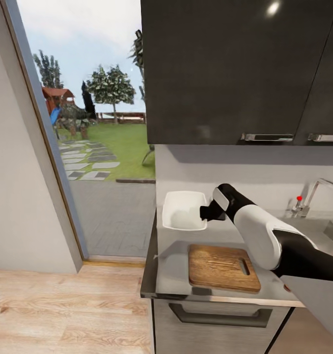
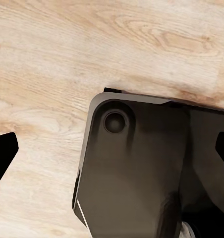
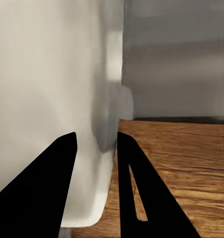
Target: In the kitchen, take the Vidalia onion out of the sink, dice it on the chopping board with the paring knife, put the diced onion into the bowl on the countertop, then place both the paring knife and the chopping board into the sink.
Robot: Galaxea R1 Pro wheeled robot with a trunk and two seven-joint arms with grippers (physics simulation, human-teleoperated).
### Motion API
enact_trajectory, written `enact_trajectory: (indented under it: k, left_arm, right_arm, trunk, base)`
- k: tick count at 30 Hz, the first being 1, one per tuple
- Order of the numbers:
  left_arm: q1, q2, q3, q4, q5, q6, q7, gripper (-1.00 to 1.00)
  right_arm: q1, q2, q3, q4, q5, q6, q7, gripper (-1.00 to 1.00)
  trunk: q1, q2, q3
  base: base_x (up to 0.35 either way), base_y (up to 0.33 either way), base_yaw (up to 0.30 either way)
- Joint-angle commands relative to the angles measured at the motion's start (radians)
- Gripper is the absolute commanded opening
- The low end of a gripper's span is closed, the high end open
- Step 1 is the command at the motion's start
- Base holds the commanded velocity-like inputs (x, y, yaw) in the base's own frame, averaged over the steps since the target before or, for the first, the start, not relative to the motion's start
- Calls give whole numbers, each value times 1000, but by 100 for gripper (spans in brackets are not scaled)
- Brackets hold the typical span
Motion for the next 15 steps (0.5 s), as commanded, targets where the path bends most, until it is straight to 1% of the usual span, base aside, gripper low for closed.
enact_trajectory:
  k: [1, 4, 15]
  left_arm:
    - [0, 0, 0, -1, 4, -2, -1, 100]
    - [0, 0, 0, -1, 4, -2, -1, 100]
    - [0, 0, 0, -1, 4, -2, -1, 100]
  right_arm:
    - [0, 2, -7, 0, -1, 3, 5, -100]
    - [0, 3, -7, 2, 0, 6, 36, -100]
    - [0, 6, -8, 20, 0, 11, 47, -100]
  trunk:
    - [0, -1, -1]
    - [0, -1, -1]
    - [0, -1, -1]
  base:
    - [0, 0, 0]
    - [0, 0, 0]
    - [0, 0, 0]
